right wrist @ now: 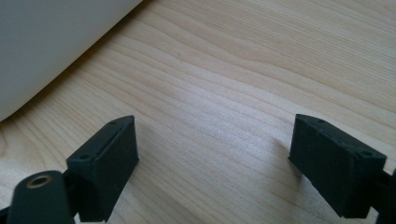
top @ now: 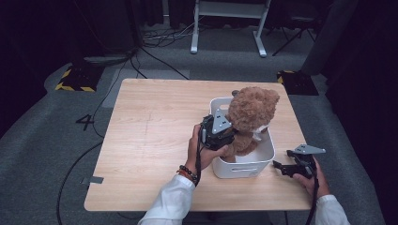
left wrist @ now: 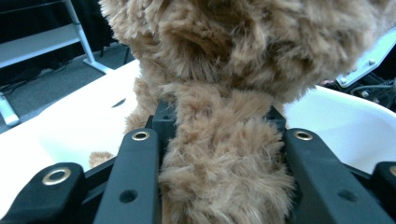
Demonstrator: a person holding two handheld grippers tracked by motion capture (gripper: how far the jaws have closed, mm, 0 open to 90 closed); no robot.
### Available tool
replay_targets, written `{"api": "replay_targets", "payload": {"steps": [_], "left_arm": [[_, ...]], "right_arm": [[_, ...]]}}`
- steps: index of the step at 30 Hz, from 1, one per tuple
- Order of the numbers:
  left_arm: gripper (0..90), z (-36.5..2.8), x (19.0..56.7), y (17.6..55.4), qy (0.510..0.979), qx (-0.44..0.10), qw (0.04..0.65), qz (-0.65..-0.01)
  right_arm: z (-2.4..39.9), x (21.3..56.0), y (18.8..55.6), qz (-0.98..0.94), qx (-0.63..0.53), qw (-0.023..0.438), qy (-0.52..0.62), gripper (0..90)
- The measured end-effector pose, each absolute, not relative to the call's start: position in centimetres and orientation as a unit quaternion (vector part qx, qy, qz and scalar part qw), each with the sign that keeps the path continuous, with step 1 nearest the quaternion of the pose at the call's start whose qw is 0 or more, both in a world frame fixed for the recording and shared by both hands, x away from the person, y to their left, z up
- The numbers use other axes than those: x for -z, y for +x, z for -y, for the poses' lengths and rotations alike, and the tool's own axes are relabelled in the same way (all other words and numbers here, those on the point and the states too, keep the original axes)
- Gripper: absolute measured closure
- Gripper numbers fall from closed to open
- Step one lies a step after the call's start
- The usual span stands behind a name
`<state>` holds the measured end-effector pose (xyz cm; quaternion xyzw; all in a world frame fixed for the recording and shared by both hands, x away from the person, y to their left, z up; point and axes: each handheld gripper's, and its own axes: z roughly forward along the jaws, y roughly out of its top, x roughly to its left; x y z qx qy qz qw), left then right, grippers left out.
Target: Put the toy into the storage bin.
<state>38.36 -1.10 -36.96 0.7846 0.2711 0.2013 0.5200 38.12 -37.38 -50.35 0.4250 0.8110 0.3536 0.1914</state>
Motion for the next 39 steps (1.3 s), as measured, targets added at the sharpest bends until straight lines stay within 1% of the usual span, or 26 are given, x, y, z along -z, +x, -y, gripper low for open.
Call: {"api": "replay_targets", "payload": {"steps": [11, 23, 32, 39], "left_arm": [[62.2, 1.03, 37.35, 38.17, 0.802, -0.196, 0.498, -0.264], [62.0, 1.1, 37.57, 38.31, 0.832, -0.192, 0.454, -0.254], [61.9, 1.13, 37.78, 38.68, 0.836, -0.193, 0.441, -0.263], [61.1, 1.25, 37.56, 38.85, 0.849, -0.197, 0.416, -0.26]], "right_arm": [[37.38, 50.36, 38.12, -0.811, -0.354, 0.191, 0.425, 14.9], [37.38, 50.35, 38.11, -0.811, -0.353, 0.192, 0.425, 14.9], [37.37, 50.35, 38.09, -0.811, -0.353, 0.192, 0.426, 14.9], [37.37, 50.35, 38.08, -0.81, -0.353, 0.192, 0.426, 14.9]]}}
